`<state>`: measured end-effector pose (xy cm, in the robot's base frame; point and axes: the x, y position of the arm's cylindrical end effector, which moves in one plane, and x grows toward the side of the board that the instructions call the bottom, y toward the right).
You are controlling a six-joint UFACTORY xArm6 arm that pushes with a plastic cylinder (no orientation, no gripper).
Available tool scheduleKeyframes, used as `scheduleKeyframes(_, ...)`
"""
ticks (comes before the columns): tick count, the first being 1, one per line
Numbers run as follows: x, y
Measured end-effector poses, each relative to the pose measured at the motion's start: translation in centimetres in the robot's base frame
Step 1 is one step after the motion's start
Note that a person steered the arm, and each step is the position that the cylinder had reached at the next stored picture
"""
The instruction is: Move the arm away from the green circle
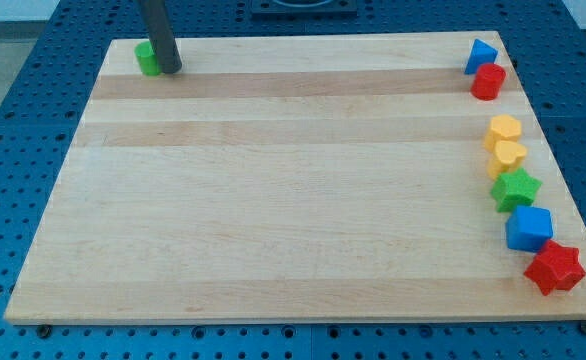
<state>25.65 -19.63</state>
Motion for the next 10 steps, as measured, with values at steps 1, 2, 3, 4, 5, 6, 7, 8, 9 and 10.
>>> scheduleKeyframes(1,0.0,0.1)
scheduleKeyframes(2,0.0,0.4)
scheduleKeyframes(3,0.0,0.5)
scheduleKeyframes(4,0.0,0.5)
scheduleKeyframes(5,0.0,1.0)
scheduleKeyframes(6,0.0,1.9)
scheduleKeyframes(7,0.0,3.3)
scheduleKeyframes(8,0.0,4.8)
scheduleKeyframes(9,0.0,6.6)
scheduleKeyframes(10,0.3,8.7)
